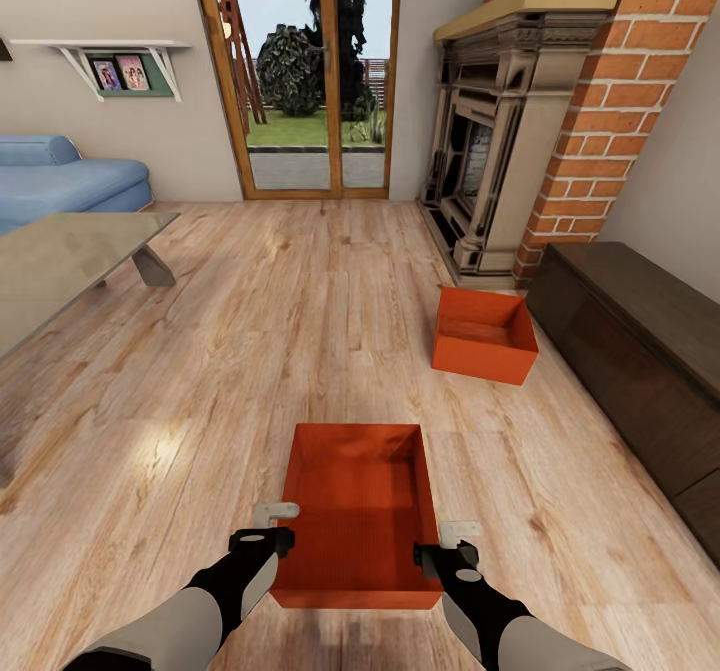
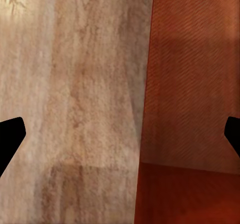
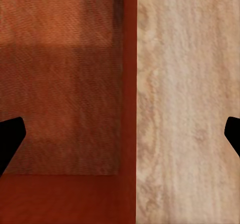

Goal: Move the two storage containers from the living room to the garage. In the garage, place one container on the floor and stack the other container on top of it (either order is fine).

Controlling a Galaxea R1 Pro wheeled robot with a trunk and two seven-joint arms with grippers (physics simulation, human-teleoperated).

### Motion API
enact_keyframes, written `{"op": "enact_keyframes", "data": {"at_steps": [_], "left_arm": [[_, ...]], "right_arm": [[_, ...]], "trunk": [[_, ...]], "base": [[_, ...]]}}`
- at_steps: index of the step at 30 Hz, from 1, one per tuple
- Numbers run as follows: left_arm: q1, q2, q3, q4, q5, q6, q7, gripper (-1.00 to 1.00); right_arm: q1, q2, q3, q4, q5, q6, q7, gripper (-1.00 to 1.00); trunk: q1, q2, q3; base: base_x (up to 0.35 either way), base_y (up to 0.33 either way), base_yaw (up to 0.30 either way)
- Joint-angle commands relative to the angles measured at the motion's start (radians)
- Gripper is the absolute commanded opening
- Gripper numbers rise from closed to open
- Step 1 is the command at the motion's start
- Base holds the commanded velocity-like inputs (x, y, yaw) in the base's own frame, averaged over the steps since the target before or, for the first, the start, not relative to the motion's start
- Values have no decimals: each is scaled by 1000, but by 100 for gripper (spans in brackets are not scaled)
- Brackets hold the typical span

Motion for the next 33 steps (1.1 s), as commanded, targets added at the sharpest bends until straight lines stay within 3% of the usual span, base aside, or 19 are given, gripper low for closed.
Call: {"op": "enact_keyframes", "data": {"at_steps": [1, 10, 33], "left_arm": [[0, 0, -9, -2, 10, 5, 6, 100], [0, -9, -9, -3, 10, 5, 7, 100], [0, -10, -7, -3, 11, 5, 13, 100]], "right_arm": [[0, 0, 8, 1, -3, -2, -6, 100], [-1, -3, 8, 1, 0, -3, -6, 100], [0, -5, 8, 1, 0, -5, -6, 100]], "trunk": [[0, 0, -1], [27, -49, -23], [27, -49, -23]], "base": [[0, 0, 0], [0, 0, 0], [0, 0, 0]]}}
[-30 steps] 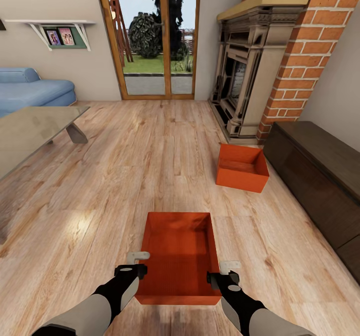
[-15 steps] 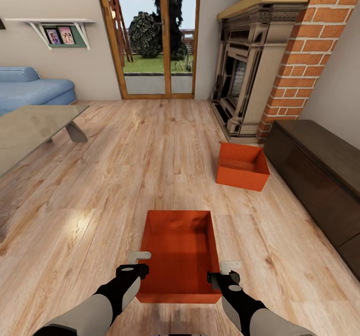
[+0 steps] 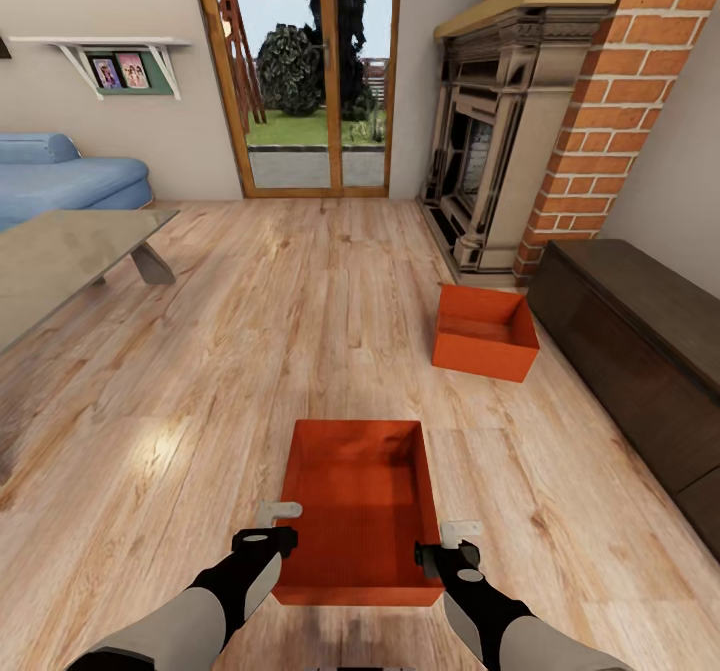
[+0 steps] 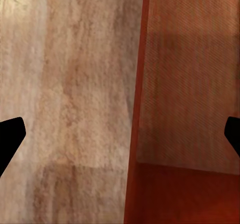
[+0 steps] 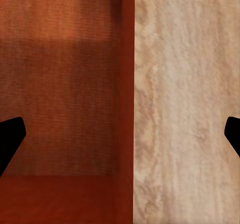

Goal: Move the two storage containers from the living room to the garage. In the garage, place one container on the floor and stack the other container on top of it (either order is fine).

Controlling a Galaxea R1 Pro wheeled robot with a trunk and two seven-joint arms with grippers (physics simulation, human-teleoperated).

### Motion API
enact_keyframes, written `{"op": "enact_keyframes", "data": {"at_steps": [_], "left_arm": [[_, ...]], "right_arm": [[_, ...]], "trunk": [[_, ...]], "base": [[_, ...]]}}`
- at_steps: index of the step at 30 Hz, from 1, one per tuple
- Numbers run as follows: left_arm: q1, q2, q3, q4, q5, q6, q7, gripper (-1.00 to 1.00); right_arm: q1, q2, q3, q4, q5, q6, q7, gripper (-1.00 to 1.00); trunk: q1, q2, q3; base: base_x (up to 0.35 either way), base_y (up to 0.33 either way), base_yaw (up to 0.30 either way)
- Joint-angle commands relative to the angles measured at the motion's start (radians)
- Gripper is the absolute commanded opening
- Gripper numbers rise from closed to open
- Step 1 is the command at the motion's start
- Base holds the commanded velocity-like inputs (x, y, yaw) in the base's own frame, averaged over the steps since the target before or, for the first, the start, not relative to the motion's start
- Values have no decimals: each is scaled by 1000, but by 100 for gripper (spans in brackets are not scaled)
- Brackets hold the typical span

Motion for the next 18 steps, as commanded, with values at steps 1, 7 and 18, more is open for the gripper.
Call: {"op": "enact_keyframes", "data": {"at_steps": [1, 7, 18], "left_arm": [[0, 0, -9, -2, 10, 5, 6, 100], [0, 0, -9, -1, 10, 5, 3, 100], [0, 2, -9, -1, 9, 5, 0, 100]], "right_arm": [[-1, 0, 8, 1, -3, -2, -6, 100], [-1, 0, 8, 1, -3, -2, -6, 100], [0, 0, 8, 0, -3, -2, -6, 100]], "trunk": [[0, 0, -1], [0, 0, -1], [0, 0, -1]], "base": [[0, 0, 0], [0, 0, 0], [19, 0, 0]]}}
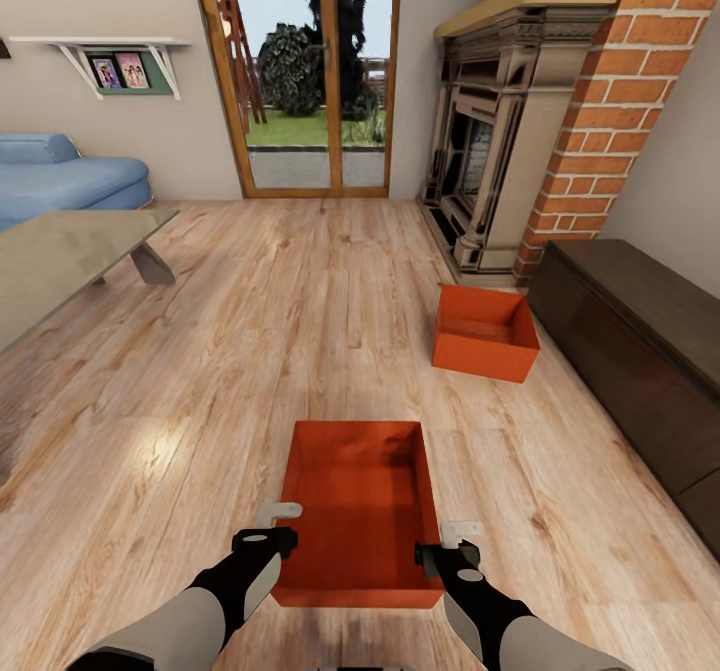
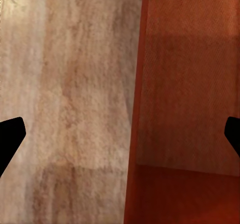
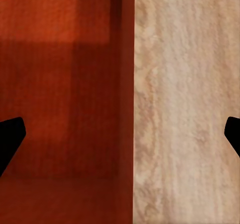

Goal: Move the two storage containers from the living room to the garage. In the garage, place one container on the floor and stack the other container on top of it (either order is fine).

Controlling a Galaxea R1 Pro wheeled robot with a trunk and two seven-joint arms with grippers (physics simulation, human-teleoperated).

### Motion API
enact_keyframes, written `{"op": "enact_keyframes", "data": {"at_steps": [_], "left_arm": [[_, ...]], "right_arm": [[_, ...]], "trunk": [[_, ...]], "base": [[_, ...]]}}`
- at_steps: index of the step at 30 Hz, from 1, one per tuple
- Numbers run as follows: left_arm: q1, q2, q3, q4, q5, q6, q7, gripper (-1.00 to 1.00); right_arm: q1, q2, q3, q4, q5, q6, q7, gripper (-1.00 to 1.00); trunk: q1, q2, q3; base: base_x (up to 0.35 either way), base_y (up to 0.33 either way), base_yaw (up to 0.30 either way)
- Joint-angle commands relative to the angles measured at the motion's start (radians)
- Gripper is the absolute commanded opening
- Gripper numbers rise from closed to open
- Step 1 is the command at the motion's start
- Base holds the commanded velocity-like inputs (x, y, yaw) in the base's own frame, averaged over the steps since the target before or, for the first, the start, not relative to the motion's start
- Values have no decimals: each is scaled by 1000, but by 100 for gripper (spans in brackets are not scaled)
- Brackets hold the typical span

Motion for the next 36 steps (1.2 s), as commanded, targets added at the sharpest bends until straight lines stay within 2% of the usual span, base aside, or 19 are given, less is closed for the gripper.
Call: {"op": "enact_keyframes", "data": {"at_steps": [1, 36], "left_arm": [[0, 1, -9, -2, 10, 5, 6, 100], [0, -1, -7, -3, 14, 7, 8, 100]], "right_arm": [[-1, 0, 8, 1, -3, -2, -6, 100], [-1, -1, 8, 1, -3, -4, -6, 100]], "trunk": [[0, 0, -1], [0, 0, -1]], "base": [[2, 0, 0], [17, 0, 0]]}}
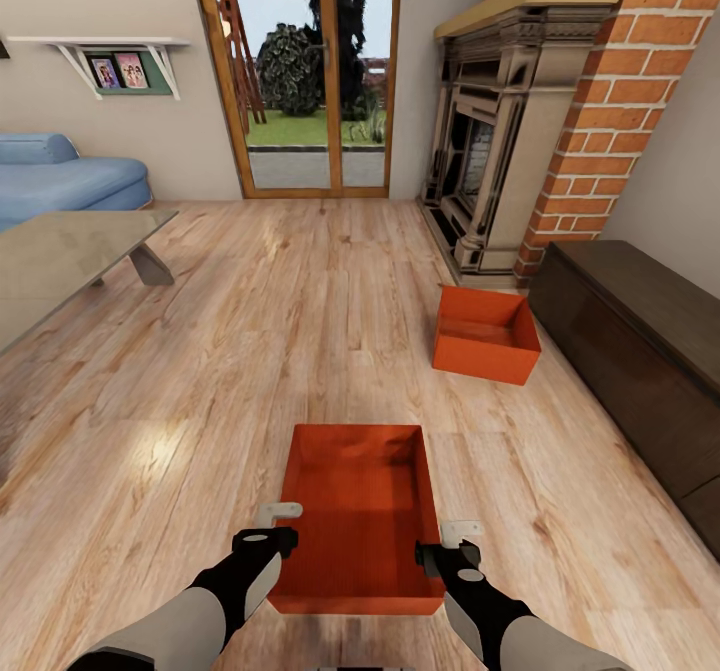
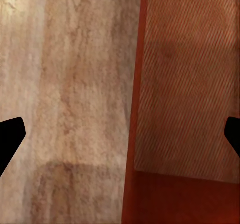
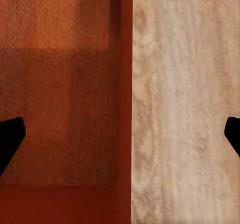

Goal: Move the two storage containers from the living room to the garage. In the garage, place one container on the floor and stack the other container on top of it (either order is fine).

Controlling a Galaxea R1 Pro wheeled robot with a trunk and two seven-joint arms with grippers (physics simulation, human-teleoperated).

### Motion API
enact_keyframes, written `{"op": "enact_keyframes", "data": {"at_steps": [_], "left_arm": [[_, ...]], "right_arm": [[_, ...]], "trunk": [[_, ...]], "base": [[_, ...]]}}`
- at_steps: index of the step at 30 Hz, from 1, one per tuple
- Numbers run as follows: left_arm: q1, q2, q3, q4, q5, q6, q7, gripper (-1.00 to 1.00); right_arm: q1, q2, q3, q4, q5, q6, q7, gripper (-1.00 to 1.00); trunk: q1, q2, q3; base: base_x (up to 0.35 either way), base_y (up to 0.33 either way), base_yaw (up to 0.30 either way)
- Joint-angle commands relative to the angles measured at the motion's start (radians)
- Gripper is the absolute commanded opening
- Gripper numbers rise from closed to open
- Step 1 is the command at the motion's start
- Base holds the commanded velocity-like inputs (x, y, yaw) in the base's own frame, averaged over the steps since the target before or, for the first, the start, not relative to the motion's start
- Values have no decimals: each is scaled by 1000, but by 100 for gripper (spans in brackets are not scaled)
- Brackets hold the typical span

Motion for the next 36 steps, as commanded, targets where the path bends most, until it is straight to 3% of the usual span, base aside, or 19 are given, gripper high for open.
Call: {"op": "enact_keyframes", "data": {"at_steps": [1, 6, 12, 26, 36], "left_arm": [[0, 0, -9, -2, 10, 5, 6, 100], [0, 0, -9, 0, 10, 5, 5, 100], [0, 2, -9, 3, 9, 6, 4, 100], [0, 3, -10, 6, 8, 5, 5, 100], [0, 3, -10, 6, 9, 5, 6, 100]], "right_arm": [[-1, 0, 8, 1, -3, -2, -6, 100], [-1, 0, 8, 1, -3, -2, -6, 100], [-1, 0, 8, 1, -3, -2, -6, 100], [-1, 0, 8, 1, -3, -2, -6, 100], [-1, 0, 8, 1, -3, -2, -6, 100]], "trunk": [[0, 0, -1], [0, 0, -1], [23, -42, -20], [23, -42, -20], [53, -98, -45]], "base": [[0, 0, 0], [0, 0, 0], [0, 0, 0], [0, 0, 0], [0, 0, 0]]}}
